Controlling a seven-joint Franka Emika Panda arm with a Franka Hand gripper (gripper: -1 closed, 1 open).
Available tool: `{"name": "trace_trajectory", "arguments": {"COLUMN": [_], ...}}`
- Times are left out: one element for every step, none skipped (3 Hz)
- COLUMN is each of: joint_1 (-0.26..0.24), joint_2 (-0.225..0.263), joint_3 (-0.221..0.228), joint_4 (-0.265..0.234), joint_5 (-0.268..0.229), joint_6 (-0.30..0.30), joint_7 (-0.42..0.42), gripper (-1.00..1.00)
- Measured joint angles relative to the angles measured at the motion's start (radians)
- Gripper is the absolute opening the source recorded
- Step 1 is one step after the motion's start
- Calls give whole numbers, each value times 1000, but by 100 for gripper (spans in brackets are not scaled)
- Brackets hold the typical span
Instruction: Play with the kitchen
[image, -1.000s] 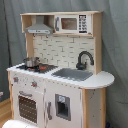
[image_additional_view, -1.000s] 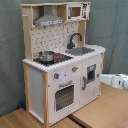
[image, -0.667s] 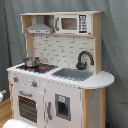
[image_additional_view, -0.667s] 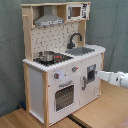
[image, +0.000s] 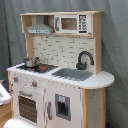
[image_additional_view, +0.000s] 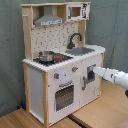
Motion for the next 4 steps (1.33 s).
{"name": "trace_trajectory", "arguments": {"joint_1": [-24,-44,-77,-123], "joint_2": [0,0,1,6], "joint_3": [11,15,15,15], "joint_4": [-45,-97,-124,-123], "joint_5": [0,0,1,2], "joint_6": [66,142,227,320], "joint_7": [67,120,161,175], "gripper": [100,100,100,100]}}
